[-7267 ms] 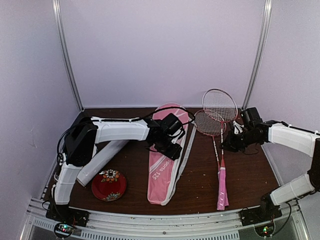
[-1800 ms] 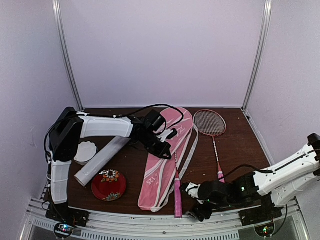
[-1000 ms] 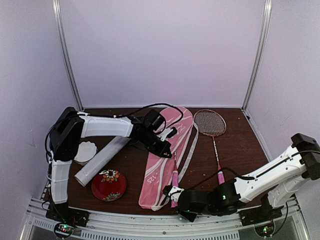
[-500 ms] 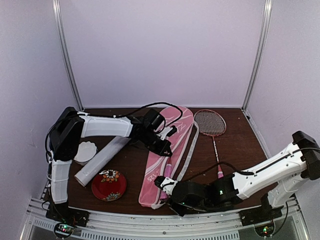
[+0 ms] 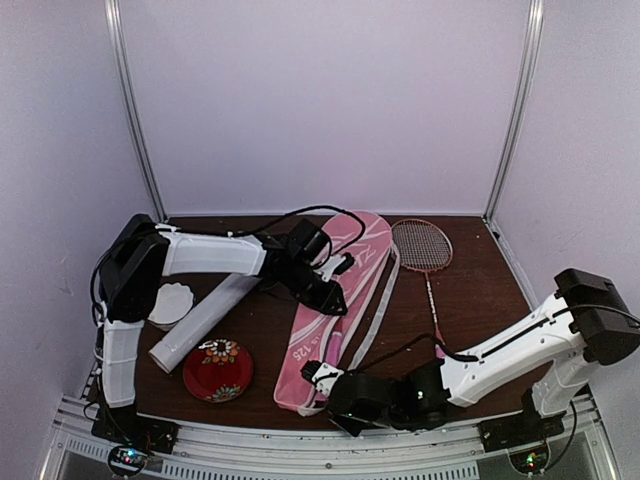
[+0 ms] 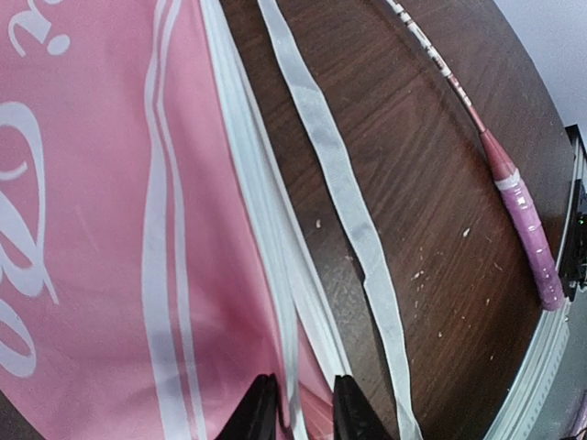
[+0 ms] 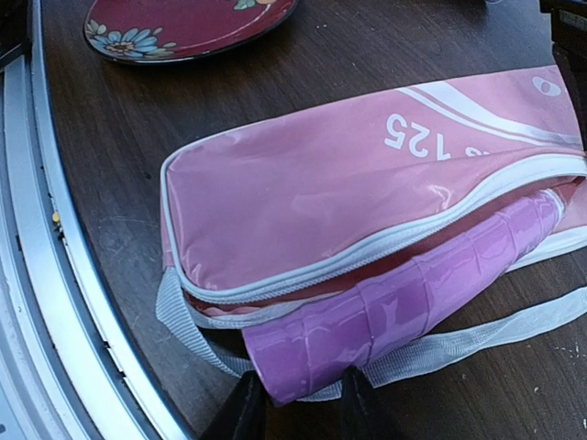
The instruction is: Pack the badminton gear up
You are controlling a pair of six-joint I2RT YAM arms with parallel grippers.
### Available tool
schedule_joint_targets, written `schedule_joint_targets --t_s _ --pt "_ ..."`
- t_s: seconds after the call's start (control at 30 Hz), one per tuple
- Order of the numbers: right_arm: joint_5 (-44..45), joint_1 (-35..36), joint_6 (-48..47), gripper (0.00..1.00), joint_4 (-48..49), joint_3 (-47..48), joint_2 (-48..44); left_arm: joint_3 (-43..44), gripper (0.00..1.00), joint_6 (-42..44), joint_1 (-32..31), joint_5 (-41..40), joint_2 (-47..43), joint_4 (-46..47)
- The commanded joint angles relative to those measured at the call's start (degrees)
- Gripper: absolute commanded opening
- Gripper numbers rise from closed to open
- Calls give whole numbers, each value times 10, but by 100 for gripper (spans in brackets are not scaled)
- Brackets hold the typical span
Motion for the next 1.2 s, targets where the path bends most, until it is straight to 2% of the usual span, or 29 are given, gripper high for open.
schedule_joint_targets --t_s 0.0,0.1,0.2,0.33,0.43,0.63,0.77,0.93,1.17 --pt "31 -11 13 30 29 -16 6 -3 30 -7 -7 12 -35 -8" --pt "27 -11 12 30 38 -18 8 5 45 -7 2 0 -72 -27" --pt "25 -11 11 29 43 -21 11 -5 47 -8 14 -16 -117 -46" --pt "24 -11 15 29 48 -30 10 -66 42 -9 19 -58 -192 -73" --pt "23 -11 19 29 56 -43 2 -174 34 -27 12 -57 -259 -60" --pt "17 -11 18 28 73 -59 -2 -317 27 -69 -63 -72 -331 -27" --pt "16 -11 17 28 77 -61 -2 -360 24 -118 -101 -54 -342 26" --pt "16 -11 17 28 75 -59 0 -354 24 -146 -146 -49 -319 49" --pt "16 -11 16 27 75 -59 0 -347 28 -173 -154 -58 -285 64"
